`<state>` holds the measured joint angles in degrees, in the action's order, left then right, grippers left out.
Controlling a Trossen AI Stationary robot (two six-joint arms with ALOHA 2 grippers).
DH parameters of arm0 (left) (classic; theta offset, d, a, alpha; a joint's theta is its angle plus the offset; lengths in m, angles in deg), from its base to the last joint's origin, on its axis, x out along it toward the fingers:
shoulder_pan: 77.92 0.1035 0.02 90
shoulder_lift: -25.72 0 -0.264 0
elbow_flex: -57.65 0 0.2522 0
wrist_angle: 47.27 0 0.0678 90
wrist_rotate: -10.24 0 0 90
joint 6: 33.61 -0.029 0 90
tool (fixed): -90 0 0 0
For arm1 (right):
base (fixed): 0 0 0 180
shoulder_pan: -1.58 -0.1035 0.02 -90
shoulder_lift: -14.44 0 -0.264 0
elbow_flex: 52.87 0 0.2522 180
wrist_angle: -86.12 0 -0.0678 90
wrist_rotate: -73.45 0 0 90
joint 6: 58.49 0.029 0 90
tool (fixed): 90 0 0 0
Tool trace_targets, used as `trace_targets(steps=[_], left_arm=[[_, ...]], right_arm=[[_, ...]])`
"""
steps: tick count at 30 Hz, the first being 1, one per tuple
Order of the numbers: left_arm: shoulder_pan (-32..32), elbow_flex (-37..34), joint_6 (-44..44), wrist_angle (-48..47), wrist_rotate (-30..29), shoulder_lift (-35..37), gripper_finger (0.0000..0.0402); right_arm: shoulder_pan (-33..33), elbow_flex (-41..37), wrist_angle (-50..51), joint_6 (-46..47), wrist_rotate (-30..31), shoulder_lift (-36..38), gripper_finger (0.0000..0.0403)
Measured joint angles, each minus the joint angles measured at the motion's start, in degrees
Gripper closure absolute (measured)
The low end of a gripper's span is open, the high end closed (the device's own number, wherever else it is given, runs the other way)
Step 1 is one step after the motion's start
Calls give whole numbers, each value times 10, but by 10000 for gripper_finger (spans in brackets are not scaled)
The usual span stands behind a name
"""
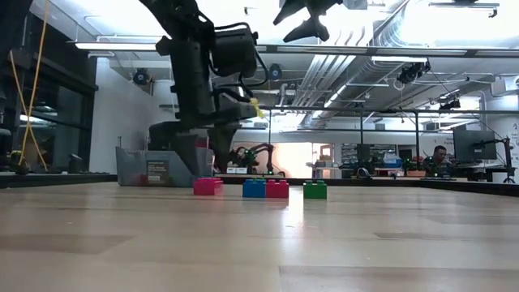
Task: Sort blocks by size
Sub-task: Put the red game piece into the blue bin
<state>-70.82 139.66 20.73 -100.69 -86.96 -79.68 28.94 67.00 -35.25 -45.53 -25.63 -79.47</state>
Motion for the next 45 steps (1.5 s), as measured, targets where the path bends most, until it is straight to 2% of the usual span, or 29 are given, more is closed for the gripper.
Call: trace_targets(steps=[14, 22, 25, 29, 30, 33, 36, 39, 43, 45], left_arm=[[5, -71, 56, 98, 0, 0, 149], [12, -75, 0, 102, 1, 1, 154], [16, -75, -30, 102, 12, 1, 189], [16, -76, -60, 114, 31, 5, 298], [17, -76, -71, 125, 43, 8, 314], [23, -77, -107, 153, 90, 39, 315], [35, -75, -144, 198, 127, 101, 315], [53, -75, -160, 186, 96, 187, 315], [100, -74, -199, 79, -48, 300, 315], [136, -75, -214, 15, -89, 335, 315]], right_arm=[[0, 0, 0, -5, 0, 0, 149], [0, 0, 0, -4, 0, 0, 149], [0, 0, 0, -4, 0, 0, 149], [0, 0, 0, -4, 0, 0, 149], [0, 0, 0, -4, 0, 0, 149], [0, 0, -1, -4, 0, 0, 149], [0, 0, -1, -4, 0, 0, 149], [0, 0, -1, 0, 0, 0, 149], [0, 0, -1, 13, 0, 0, 149], [0, 0, -1, 22, 0, 0, 149]])
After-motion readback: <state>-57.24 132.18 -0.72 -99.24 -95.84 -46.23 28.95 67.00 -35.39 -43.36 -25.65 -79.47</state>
